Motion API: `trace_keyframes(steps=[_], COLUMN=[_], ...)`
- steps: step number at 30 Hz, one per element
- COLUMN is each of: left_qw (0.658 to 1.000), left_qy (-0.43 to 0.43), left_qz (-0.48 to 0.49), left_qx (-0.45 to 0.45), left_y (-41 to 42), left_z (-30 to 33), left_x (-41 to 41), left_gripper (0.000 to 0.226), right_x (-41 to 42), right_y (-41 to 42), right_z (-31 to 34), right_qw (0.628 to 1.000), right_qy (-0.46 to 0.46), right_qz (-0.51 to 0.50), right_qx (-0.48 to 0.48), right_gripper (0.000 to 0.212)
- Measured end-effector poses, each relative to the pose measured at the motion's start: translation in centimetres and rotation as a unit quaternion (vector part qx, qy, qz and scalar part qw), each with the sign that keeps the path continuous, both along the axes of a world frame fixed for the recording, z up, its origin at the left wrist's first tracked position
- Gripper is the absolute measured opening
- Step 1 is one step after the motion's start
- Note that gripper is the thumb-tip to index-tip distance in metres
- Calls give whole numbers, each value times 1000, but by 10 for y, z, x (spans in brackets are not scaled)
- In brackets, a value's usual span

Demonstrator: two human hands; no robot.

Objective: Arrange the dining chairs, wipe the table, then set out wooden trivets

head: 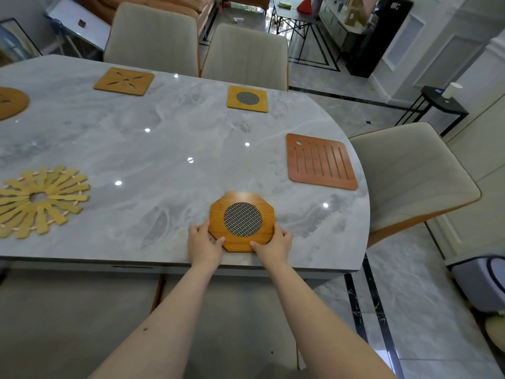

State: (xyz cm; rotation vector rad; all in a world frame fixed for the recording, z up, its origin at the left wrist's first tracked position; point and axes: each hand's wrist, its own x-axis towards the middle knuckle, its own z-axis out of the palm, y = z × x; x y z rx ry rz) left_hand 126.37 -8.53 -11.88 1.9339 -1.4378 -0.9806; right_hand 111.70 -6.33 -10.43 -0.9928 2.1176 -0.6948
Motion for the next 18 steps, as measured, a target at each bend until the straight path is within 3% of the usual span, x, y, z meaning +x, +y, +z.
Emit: trace_keyframes(steps=[7, 11, 18], left_qw=[1000, 998, 993], left_qy=[16, 32, 47], left_qz=[-1, -45, -106], left_qx=[9, 10, -22], left_y=[11, 22, 49], left_z=[10, 7, 34], left_x=[-5, -5, -2], left_gripper=[49, 35, 45], right_x=[4, 11, 26], right_y=[7, 22, 53], right_z=[16, 29, 60], right_qw=[999, 999, 999], right_qy=[-18, -33, -17], right_qz=[14, 7, -29], right_qx=[24, -2, -40], right_gripper=[87, 64, 49])
